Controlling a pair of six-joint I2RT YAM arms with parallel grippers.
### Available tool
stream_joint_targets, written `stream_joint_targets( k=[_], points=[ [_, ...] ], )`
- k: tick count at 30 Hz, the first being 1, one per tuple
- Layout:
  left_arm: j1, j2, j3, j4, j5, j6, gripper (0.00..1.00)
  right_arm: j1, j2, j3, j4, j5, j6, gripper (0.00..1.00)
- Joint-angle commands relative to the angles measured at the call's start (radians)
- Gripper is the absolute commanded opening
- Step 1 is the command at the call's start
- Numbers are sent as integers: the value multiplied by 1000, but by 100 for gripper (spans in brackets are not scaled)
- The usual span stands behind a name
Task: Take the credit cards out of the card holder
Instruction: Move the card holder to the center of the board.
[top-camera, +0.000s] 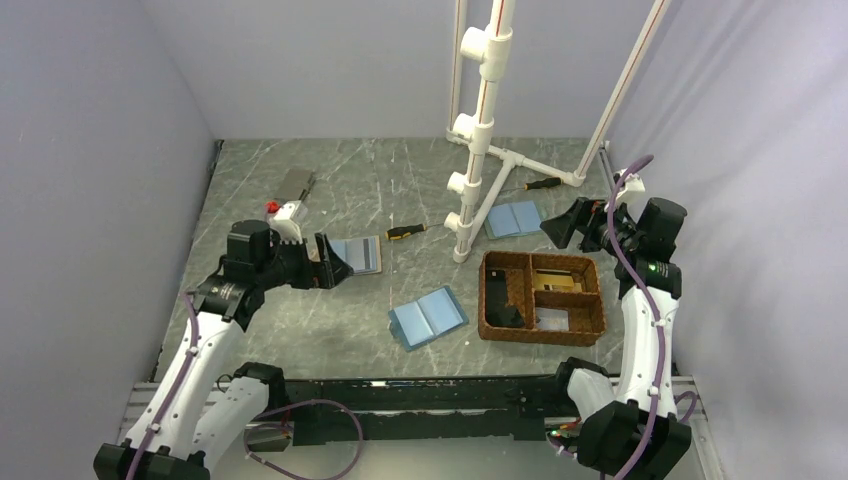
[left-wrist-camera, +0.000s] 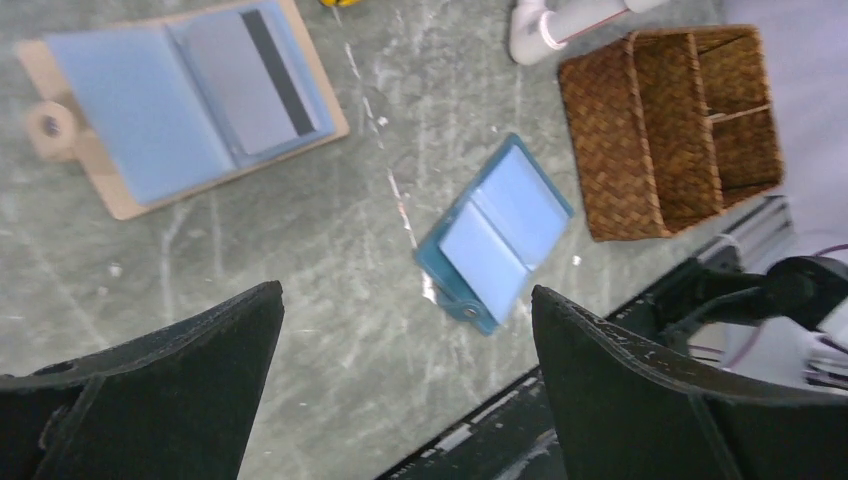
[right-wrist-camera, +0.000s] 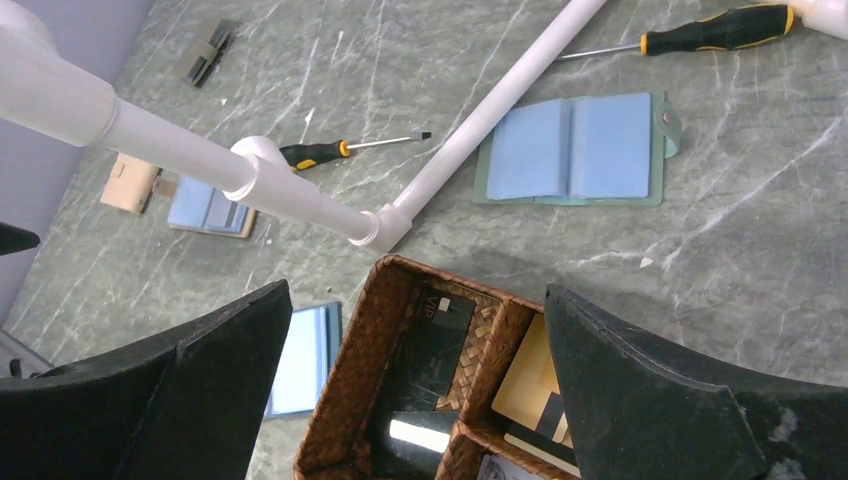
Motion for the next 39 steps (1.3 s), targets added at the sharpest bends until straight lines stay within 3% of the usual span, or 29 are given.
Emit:
stream_joint_targets(
  k=[1, 12, 15, 19, 22, 30, 39],
  points=[
    [4, 7, -18, 34, 127, -129, 100, -3, -17, -6, 42, -11, 2, 100],
    [-35, -1, -18, 7, 137, -245, 99, -3, -19, -20, 38, -83, -33, 100],
    [-146, 33, -6, -18, 12, -254, 99, -4, -19, -28, 18, -173, -114, 100],
    [-405, 116, 24, -60, -231, -272, 99, -3, -18, -28, -71, -307, -284, 99],
    [-501, 177, 36, -56, -314, -288, 98, 1, -15, -26, -113, -352, -363, 100],
    [-600, 341, 5, 135, -266, -242, 95, 39, -4, -38, -213, -388, -548, 99],
    [-600, 477, -6, 208, -242, -286, 91, 56, 8, -32, -234, -397, -567, 99]
  ],
)
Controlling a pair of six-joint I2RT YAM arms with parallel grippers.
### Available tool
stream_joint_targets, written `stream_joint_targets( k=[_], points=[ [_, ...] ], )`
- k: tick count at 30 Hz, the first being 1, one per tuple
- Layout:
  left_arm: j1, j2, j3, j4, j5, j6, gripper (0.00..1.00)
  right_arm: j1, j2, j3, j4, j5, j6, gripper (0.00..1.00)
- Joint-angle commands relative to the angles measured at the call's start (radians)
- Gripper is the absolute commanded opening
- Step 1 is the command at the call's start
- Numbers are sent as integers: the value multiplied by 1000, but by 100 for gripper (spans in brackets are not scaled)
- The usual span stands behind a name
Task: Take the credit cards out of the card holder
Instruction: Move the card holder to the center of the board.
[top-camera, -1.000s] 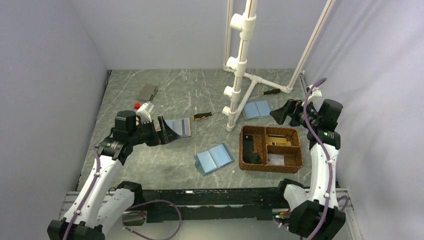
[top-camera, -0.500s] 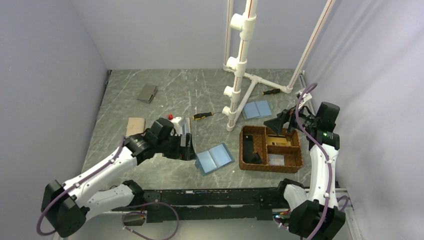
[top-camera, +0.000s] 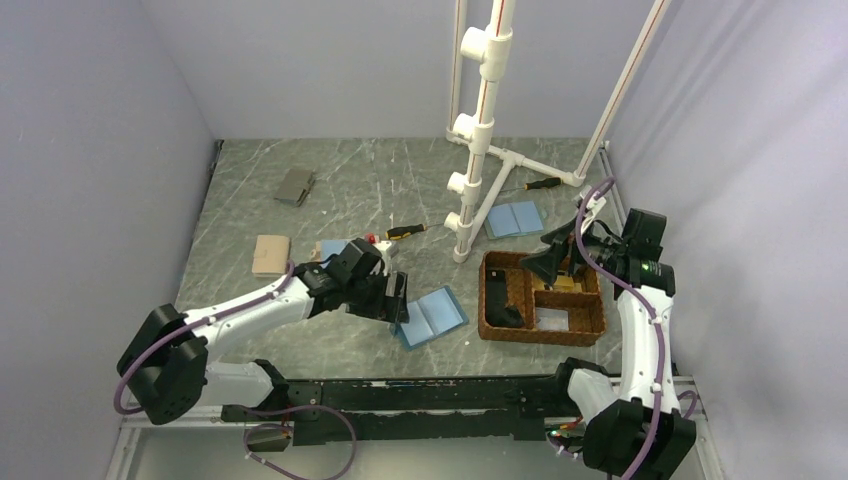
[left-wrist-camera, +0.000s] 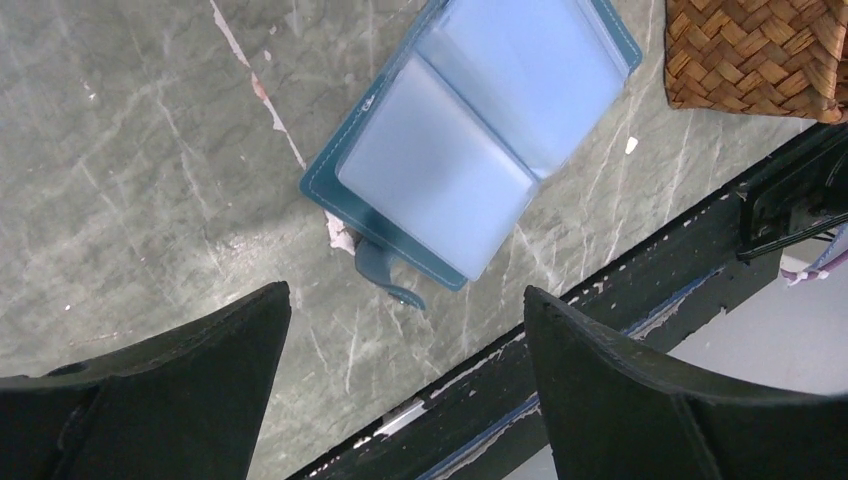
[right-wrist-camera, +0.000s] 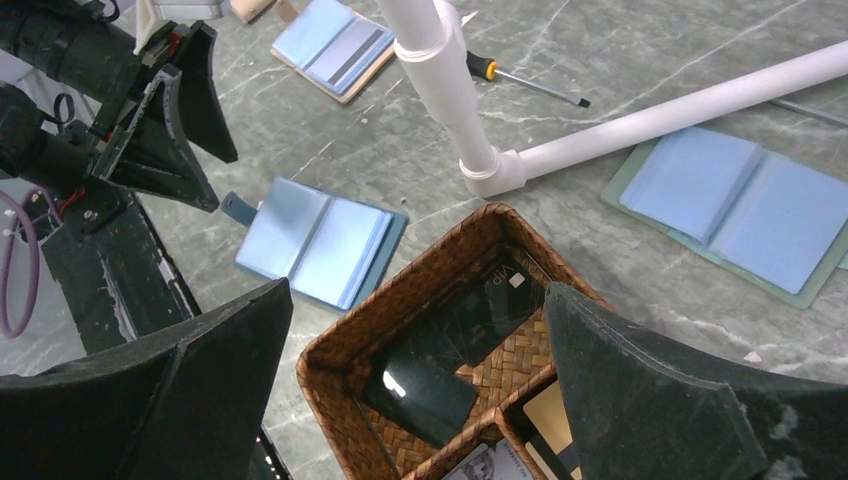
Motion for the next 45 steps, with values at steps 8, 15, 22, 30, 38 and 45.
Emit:
stream_joint_targets(
  k=[8, 15, 22, 30, 38, 45],
  points=[
    [2, -10, 13, 12, -32, -21, 87, 25, 8, 9, -47, -57, -93, 99],
    [20, 7, -9, -9, 53, -75, 75, 75, 23, 45, -210, -80, -294, 99],
    [19, -34, -29, -26, -10, -276, 72, 207, 21, 50, -544, -38, -818, 99],
    [-24, 145, 97, -156, -116, -452, 58, 300, 8, 14, -408, -6, -679, 99],
    [-68, 266, 171, -198, -154, -477, 54, 334, 4, 3, -387, 16, -652, 99],
    [-69, 287, 184, -229, -141, -453, 14, 346, 3, 4, -383, 23, -644, 99]
  ],
)
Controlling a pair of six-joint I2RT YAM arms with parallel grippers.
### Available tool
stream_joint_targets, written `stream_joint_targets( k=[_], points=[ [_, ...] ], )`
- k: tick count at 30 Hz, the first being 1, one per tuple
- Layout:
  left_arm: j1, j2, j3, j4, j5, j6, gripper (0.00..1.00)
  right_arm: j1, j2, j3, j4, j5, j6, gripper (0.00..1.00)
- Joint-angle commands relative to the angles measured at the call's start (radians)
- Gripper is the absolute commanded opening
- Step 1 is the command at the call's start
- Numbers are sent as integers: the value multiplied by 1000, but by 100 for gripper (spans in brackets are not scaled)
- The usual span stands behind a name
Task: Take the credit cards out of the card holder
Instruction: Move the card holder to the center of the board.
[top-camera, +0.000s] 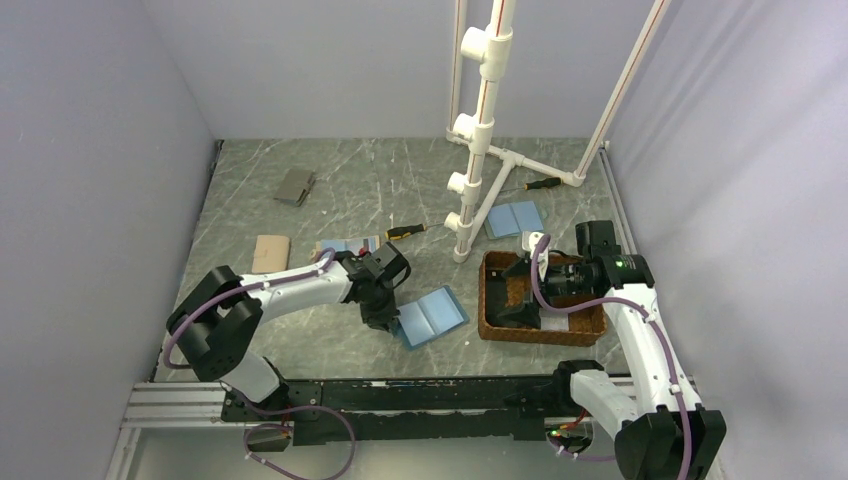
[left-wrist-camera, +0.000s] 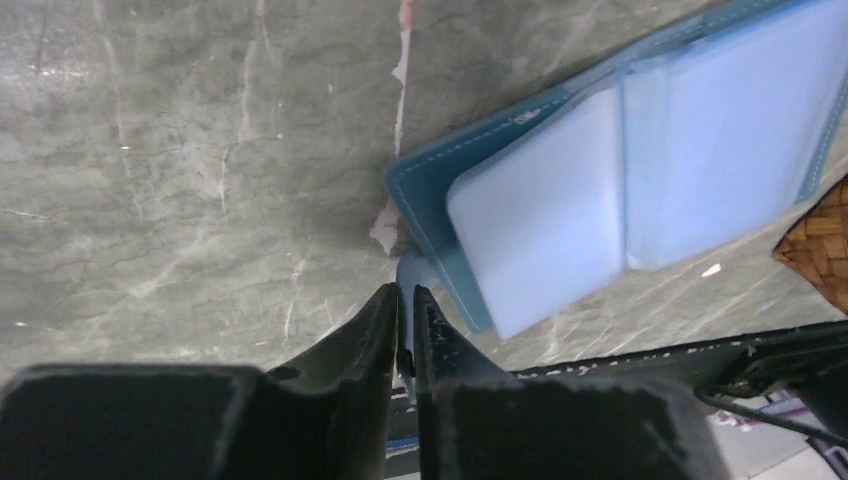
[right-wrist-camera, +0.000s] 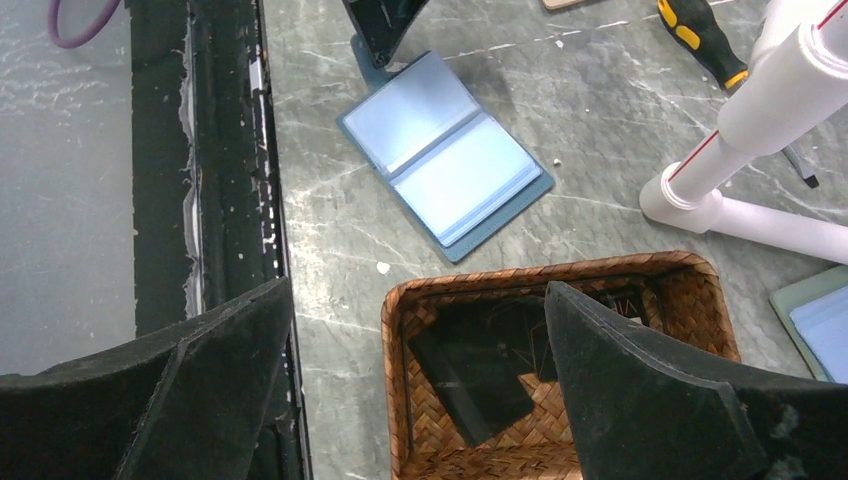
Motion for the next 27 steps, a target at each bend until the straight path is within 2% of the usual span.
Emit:
stream_joint_targets(
  k=[1, 3, 5, 10, 14, 21, 27],
  points=[
    [-3, -3, 33, -35, -11, 4, 8, 11, -8, -5, 38, -9, -6, 99],
    [7, -8, 41, -57, -33, 18, 2, 14, -9, -6, 42, -4, -2, 99],
    [56, -16, 44, -80, -52, 47, 0, 17, -12, -6, 41, -4, -2, 99],
    [295, 17, 88, -129, -120, 177, 0, 27, -18, -2, 38, -1, -2, 99],
    [470, 141, 212, -159, -148, 262, 0, 32, -26, 1, 31, 1, -5, 99],
    [645, 529, 601, -273, -179, 365, 0, 40, -45, 10, 12, 2, -18, 99],
    [696, 795, 973, -325, -207, 420, 0, 43, -61, 16, -5, -4, -30, 99]
  ],
)
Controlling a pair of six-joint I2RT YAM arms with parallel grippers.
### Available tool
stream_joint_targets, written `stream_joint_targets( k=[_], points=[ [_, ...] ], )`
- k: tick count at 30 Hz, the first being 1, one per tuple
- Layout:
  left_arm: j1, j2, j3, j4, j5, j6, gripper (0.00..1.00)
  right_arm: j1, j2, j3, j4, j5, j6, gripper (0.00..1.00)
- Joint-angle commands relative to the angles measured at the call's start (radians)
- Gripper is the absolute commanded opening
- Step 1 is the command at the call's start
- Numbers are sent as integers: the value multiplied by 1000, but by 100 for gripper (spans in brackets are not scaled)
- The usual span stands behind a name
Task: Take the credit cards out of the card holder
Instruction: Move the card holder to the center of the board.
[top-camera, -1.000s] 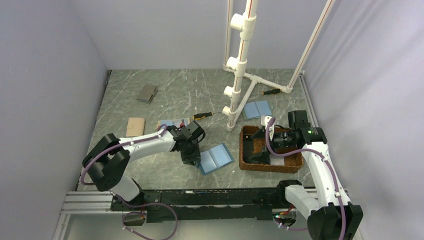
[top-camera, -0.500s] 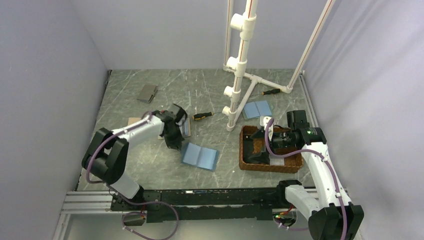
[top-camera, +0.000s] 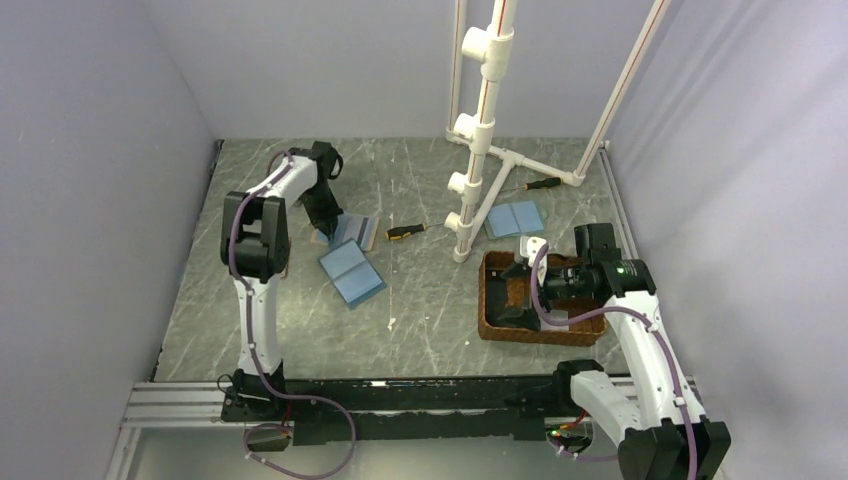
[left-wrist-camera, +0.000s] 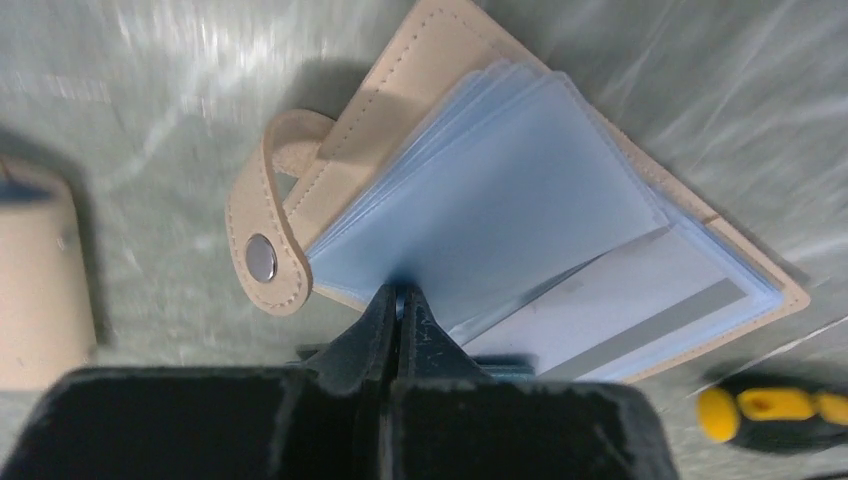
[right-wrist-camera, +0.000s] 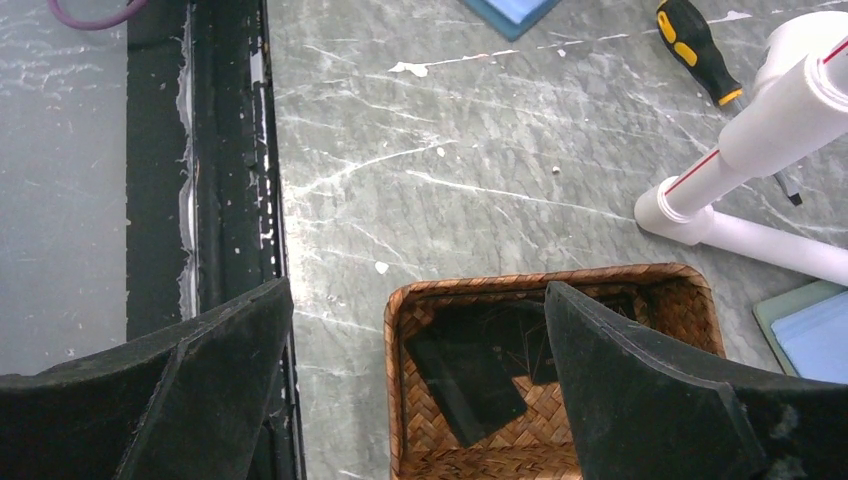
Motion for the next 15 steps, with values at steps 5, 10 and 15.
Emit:
stream_joint_targets(
  k=[5, 10, 15],
  points=[
    [47, 313, 443, 42, -60, 79, 0, 7, -28, 15, -8, -29, -28, 99],
    [73, 425, 665, 102, 57, 99, 0, 7, -32, 11, 11, -24, -9, 99],
    [102, 392, 692, 227, 185, 187, 36, 6, -35, 5, 23, -18, 6, 99]
  ],
)
